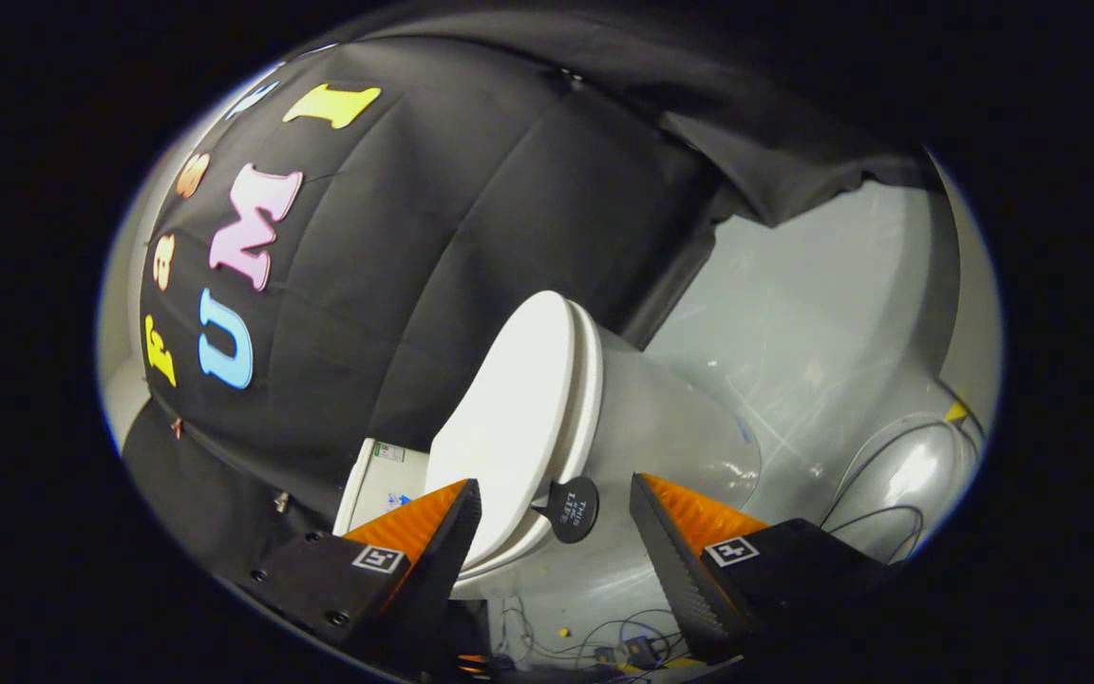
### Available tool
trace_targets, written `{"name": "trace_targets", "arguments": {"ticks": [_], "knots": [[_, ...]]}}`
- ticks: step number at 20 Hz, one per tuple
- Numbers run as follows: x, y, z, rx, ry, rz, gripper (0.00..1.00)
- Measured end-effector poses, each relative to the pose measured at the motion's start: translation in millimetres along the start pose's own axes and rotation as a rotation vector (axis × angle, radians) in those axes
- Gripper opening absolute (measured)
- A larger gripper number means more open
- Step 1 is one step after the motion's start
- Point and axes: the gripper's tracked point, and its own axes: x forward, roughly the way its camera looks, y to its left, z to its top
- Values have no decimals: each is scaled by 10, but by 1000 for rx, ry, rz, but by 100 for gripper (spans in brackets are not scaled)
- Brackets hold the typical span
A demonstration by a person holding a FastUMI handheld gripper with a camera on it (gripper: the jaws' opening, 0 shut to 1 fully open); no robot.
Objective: Open the toilet lid.
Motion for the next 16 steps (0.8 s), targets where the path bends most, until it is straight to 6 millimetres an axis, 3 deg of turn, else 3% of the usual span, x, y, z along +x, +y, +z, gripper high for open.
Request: {"name": "trace_targets", "arguments": {"ticks": [1, 5, 7, 8, 10, 12, 13, 16], "knots": [[52, -43, -76, 24, 8, -1, 99], [41, -59, -35, 123, 33, 18, 89], [65, -92, -61, 149, 39, 26, 72], [82, -88, -37, 162, 38, 33, 72], [98, -84, -14, 193, 35, 48, 53], [110, -104, -16, 202, 32, 49, 52], [147, -116, -18, 205, 31, 51, 35], [137, -58, -59, 236, 57, 86, 35]]}}
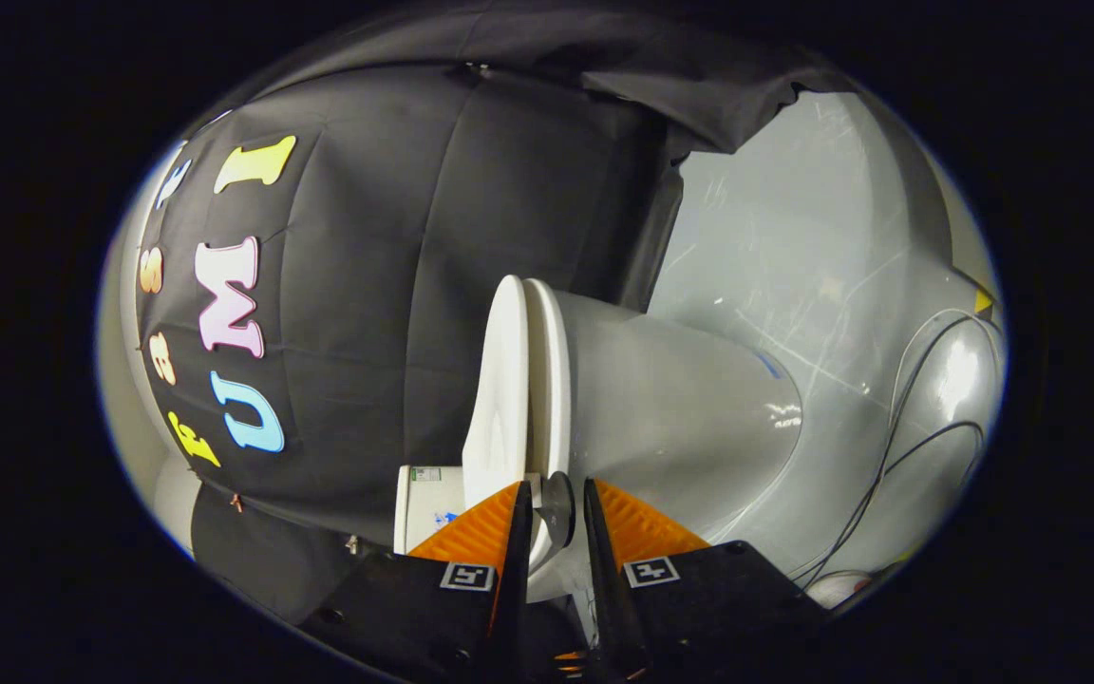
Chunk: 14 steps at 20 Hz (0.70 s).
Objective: Open the toilet lid.
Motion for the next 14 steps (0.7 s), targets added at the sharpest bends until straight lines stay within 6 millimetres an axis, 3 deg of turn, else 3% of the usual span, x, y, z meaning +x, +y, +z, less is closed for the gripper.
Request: {"name": "trace_targets", "arguments": {"ticks": [3, 4, 5, 7, 14], "knots": [[49, 8, -35, -10, 19, 9, 35], [203, -112, -74, -29, 6, -32, 35], [63, -83, -10, -15, 2, -23, 26], [65, -50, -6, 18, 7, -13, 9], [99, -53, -47, 29, 20, 0, 8]]}}
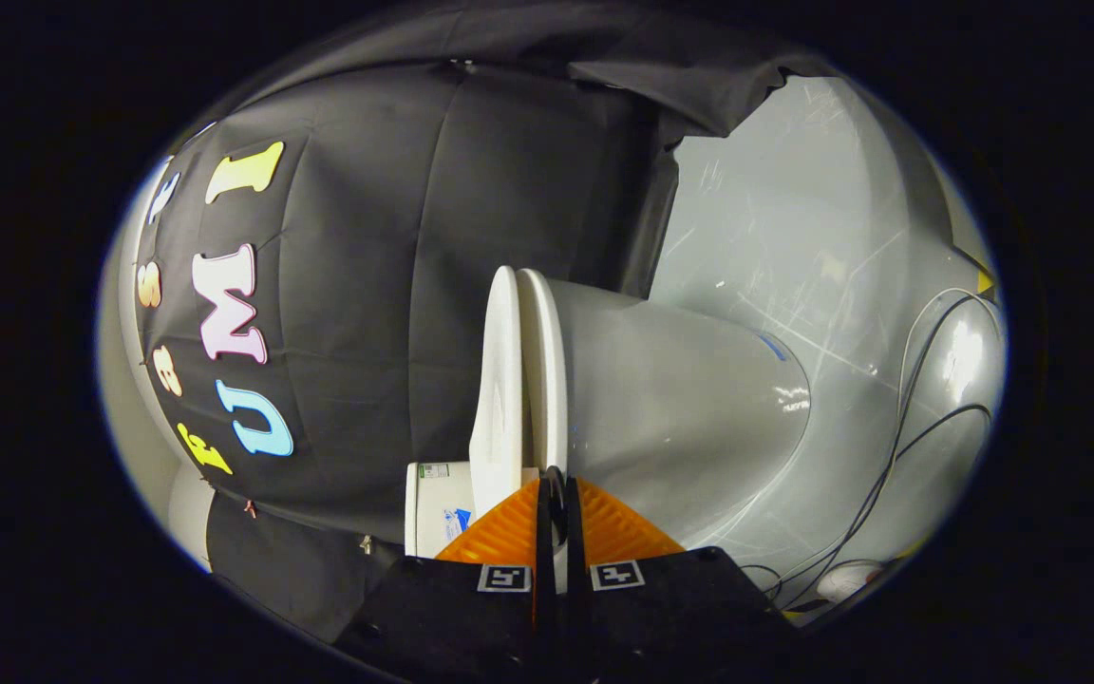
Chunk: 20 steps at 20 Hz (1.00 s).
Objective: Open the toilet lid.
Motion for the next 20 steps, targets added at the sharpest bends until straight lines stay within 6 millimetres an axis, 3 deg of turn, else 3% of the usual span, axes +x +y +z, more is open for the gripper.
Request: {"name": "trace_targets", "arguments": {"ticks": [7, 8, 9, 10, 20], "knots": [[-20, -1, -3, 13, 10, 5, 8], [187, -40, -148, 11, 1, -7, 8], [-40, -64, -6, 8, 2, -4, 5], [23, -59, -1, 6, -3, -3, 5], [-59, 0, -15, -16, 24, -47, 5]]}}
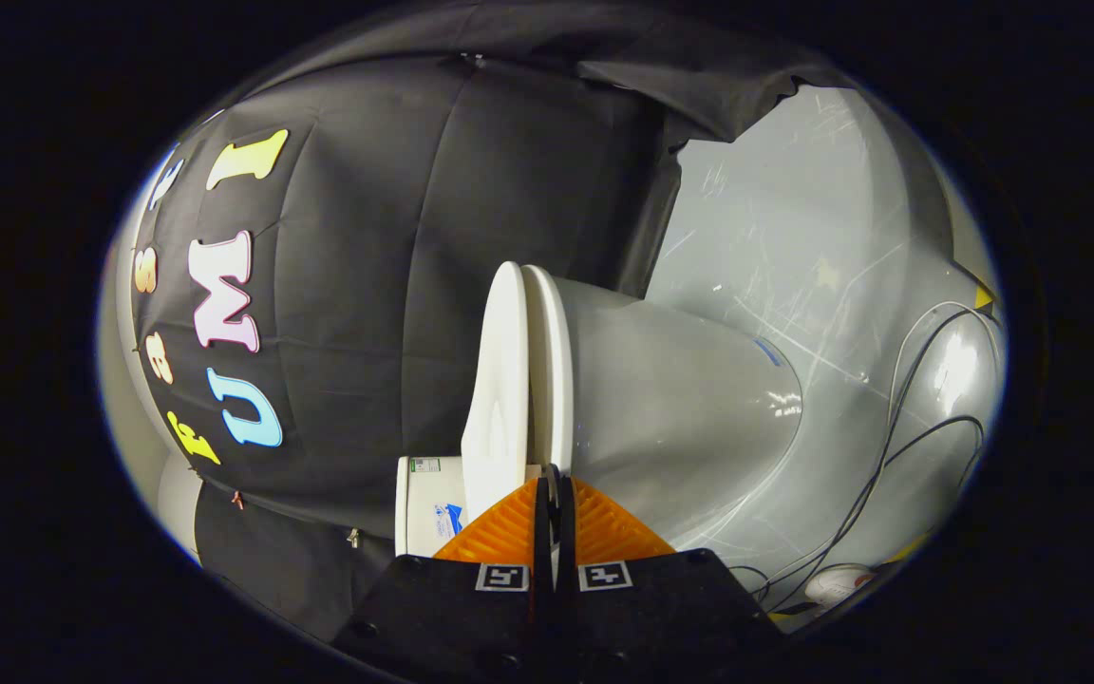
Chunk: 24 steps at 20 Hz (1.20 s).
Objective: Open the toilet lid.
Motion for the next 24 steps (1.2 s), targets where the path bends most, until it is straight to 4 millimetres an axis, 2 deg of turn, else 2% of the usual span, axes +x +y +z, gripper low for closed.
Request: {"name": "trace_targets", "arguments": {"ticks": [5, 11, 15, 24], "knots": [[-22, 42, -2, -106, -5, -63, 5], [-101, 282, -5, -221, -33, -118, 5], [-161, 543, 23, -286, -66, -117, 5], [-273, 1155, -102, -381, -106, -96, 5]]}}
